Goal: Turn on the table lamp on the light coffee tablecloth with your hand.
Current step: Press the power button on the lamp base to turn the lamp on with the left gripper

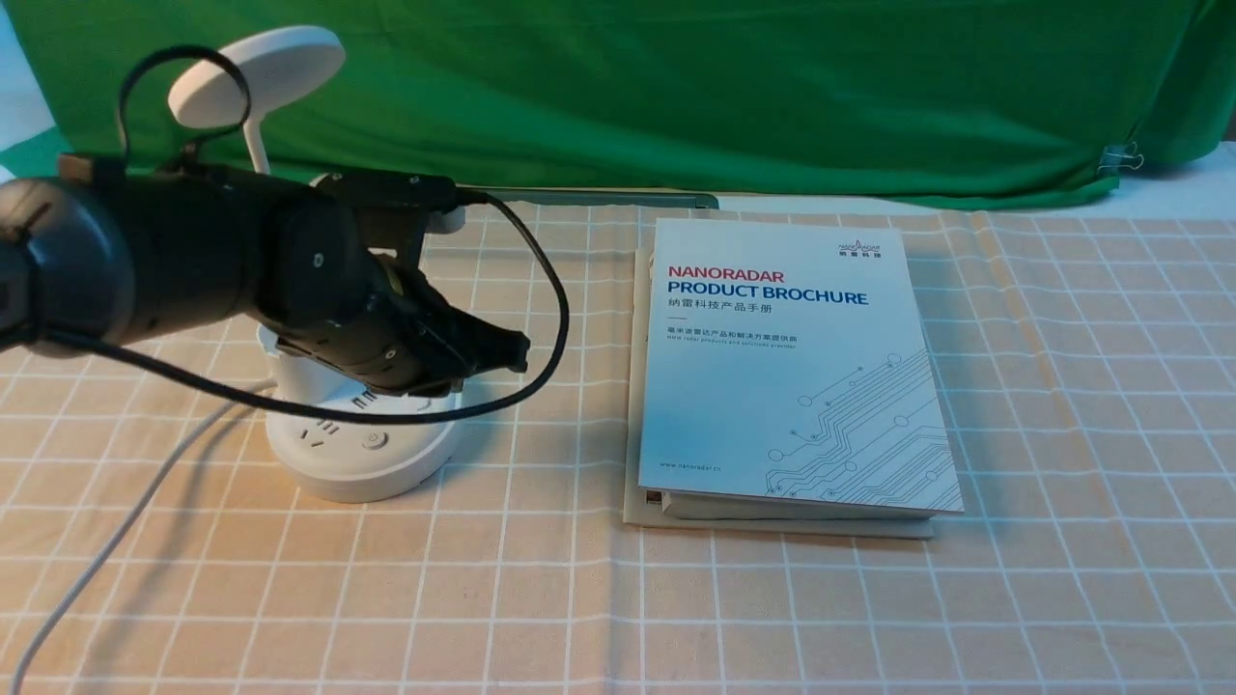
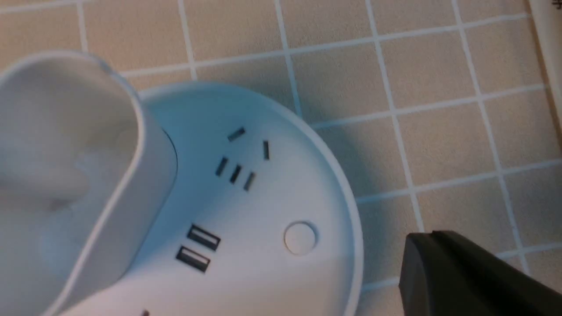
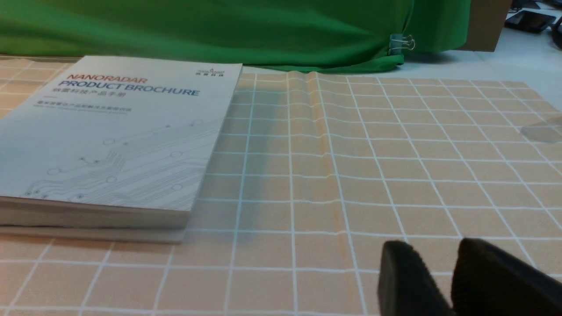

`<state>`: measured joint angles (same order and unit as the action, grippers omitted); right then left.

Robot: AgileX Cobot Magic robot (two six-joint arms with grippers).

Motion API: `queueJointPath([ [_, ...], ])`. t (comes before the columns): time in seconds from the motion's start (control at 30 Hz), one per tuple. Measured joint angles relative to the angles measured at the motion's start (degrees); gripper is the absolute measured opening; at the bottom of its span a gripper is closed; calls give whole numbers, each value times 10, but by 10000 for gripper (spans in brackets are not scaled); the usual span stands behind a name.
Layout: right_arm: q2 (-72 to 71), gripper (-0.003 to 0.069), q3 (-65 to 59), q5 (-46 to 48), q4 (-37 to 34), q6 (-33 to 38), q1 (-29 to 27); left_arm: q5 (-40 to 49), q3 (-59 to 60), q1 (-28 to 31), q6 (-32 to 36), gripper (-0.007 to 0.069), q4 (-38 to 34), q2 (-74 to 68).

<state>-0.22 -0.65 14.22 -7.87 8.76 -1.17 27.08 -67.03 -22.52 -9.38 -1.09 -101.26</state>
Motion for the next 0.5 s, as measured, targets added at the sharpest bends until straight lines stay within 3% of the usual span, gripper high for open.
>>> queueJointPath([
  [0.23, 0, 238, 0, 0, 0, 0, 0, 7, -10, 13, -47, 1, 37, -23],
  [0.5, 0, 238, 0, 0, 0, 0, 0, 7, -10, 30, -56, 1, 38, -31],
])
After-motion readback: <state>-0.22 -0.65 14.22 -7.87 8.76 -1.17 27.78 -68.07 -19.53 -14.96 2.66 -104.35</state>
